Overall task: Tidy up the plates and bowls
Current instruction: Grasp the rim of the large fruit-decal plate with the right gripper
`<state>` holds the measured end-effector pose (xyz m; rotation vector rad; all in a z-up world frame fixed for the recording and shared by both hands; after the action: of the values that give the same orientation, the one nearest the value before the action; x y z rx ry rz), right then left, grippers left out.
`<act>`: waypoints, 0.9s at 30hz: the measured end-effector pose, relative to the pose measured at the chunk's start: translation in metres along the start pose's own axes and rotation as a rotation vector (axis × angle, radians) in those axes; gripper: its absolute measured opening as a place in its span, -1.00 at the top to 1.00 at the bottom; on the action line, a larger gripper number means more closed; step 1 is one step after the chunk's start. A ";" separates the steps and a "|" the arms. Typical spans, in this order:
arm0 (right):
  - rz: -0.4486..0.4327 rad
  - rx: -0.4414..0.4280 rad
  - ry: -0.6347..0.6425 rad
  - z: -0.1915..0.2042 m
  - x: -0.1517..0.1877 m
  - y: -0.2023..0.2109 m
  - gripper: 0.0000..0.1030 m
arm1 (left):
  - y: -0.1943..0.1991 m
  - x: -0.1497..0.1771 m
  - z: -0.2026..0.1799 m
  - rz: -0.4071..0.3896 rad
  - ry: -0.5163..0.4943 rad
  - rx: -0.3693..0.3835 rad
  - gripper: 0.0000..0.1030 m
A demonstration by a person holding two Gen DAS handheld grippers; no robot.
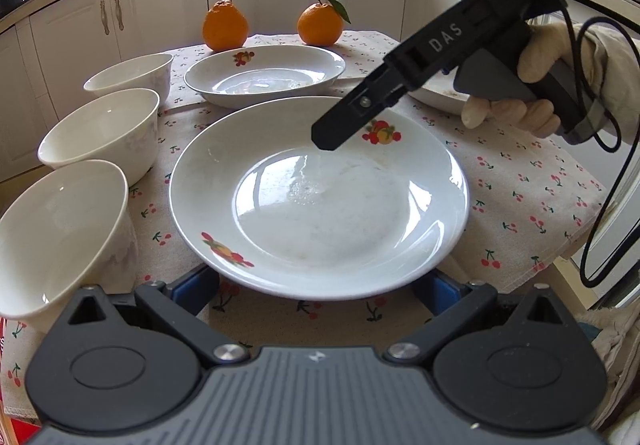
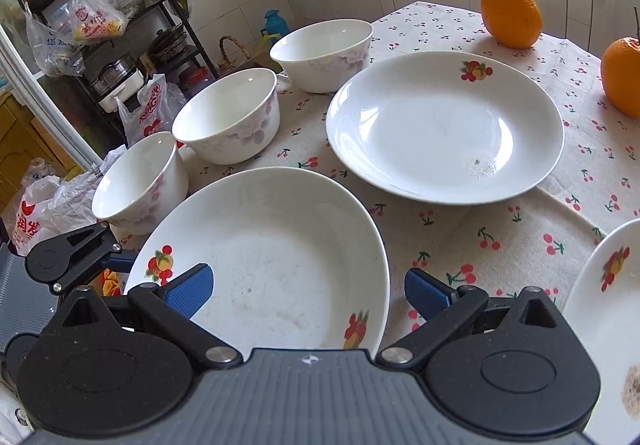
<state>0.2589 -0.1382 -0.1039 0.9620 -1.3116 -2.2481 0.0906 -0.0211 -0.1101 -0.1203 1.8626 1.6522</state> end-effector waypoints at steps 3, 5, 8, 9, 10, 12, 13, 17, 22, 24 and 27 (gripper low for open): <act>-0.003 -0.035 0.001 -0.003 -0.006 -0.002 -1.00 | 0.000 -0.001 0.000 -0.002 -0.001 0.004 -0.99; -0.005 -0.065 -0.004 -0.005 -0.009 -0.003 -0.97 | 0.000 0.000 0.000 -0.005 0.002 0.007 -0.98; -0.001 -0.097 -0.005 -0.005 -0.011 -0.004 -0.89 | -0.001 -0.001 0.001 -0.007 0.004 0.012 -0.98; 0.003 -0.105 -0.003 -0.005 -0.012 -0.005 -0.87 | -0.001 -0.001 0.001 -0.007 0.003 0.012 -0.98; 0.007 -0.110 0.000 -0.004 -0.012 -0.006 -0.85 | -0.001 -0.001 0.001 -0.008 0.002 0.013 -0.97; 0.011 -0.119 0.006 -0.003 -0.012 -0.006 -0.84 | -0.001 -0.001 0.001 -0.009 -0.001 0.016 -0.95; 0.012 -0.124 0.009 -0.002 -0.012 -0.006 -0.84 | 0.000 -0.001 0.001 -0.010 -0.001 0.015 -0.95; 0.016 -0.126 0.012 -0.001 -0.012 -0.005 -0.84 | 0.000 -0.001 0.000 -0.012 -0.011 0.012 -0.93; 0.022 -0.120 0.018 0.001 -0.012 -0.005 -0.85 | 0.000 -0.001 0.000 -0.010 -0.013 0.008 -0.92; 0.024 -0.115 0.019 0.001 -0.012 -0.005 -0.85 | 0.000 -0.002 0.000 -0.008 -0.015 0.007 -0.92; 0.016 -0.113 0.024 0.003 -0.011 -0.001 -0.86 | 0.000 -0.002 0.000 -0.001 -0.017 0.012 -0.92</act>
<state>0.2644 -0.1293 -0.0991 0.9323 -1.1643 -2.2648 0.0920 -0.0215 -0.1087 -0.1016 1.8589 1.6364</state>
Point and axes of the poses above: each gripper's, at about its wrist camera, not at the fingertips, and y roughly against the way its jaws point, z to its left, x to its underside, the point moved 5 cm from there along -y, roughly the way its jaws point, and after that the axes turned 15 degrees about z, right-handed, at the moved point
